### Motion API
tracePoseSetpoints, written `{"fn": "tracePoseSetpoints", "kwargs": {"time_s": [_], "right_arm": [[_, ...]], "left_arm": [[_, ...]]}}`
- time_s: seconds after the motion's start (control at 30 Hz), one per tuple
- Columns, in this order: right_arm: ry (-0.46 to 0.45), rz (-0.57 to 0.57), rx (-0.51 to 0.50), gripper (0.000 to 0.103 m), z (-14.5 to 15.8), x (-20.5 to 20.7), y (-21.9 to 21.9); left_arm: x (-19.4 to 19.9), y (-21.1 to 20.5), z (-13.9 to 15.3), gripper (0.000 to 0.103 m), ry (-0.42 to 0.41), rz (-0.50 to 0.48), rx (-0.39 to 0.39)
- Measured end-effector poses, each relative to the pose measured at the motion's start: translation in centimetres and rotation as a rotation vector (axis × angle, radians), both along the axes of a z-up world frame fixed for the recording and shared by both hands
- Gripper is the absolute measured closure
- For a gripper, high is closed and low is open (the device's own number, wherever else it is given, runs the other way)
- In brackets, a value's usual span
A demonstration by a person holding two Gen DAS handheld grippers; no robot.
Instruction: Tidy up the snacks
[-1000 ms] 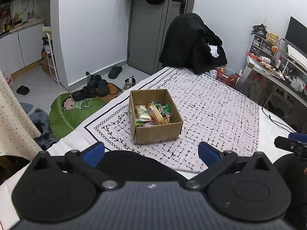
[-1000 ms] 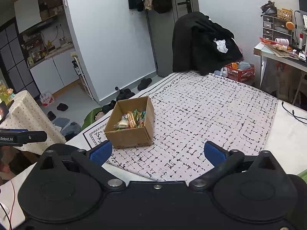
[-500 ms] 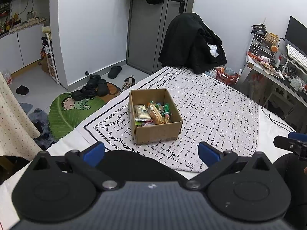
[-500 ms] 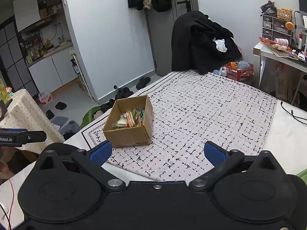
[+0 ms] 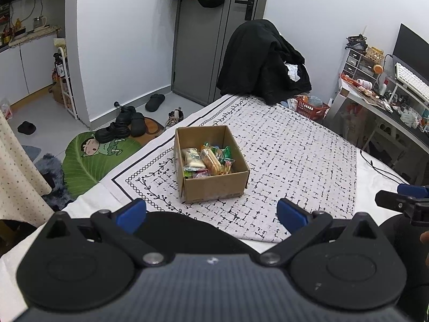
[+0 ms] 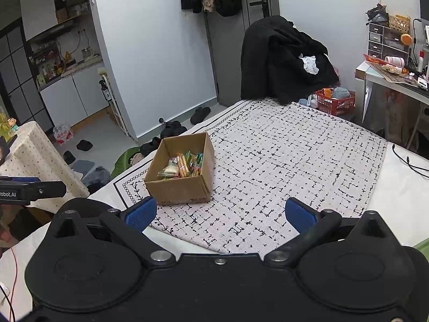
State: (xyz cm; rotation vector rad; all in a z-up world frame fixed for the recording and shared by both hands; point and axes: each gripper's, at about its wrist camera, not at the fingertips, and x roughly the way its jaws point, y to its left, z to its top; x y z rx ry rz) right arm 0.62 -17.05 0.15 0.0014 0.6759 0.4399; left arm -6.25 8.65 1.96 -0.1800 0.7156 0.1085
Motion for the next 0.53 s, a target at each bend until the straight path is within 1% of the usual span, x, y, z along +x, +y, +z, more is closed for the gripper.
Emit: {"fn": "tracePoseSetpoints", "kwargs": {"time_s": [0.27, 0.53], "right_arm": [[-0.010, 0.018, -0.010, 0.000, 0.3, 0.1, 0.7], [0.003, 0.024, -0.017, 0.000, -0.2, 0.8, 1.5]], "left_arm": [[0.0, -0.4, 0.1, 0.000, -0.022, -0.023, 0.007], [0.6, -0.1, -0.5, 0.000, -0.028, -0.026, -0.018]]}}
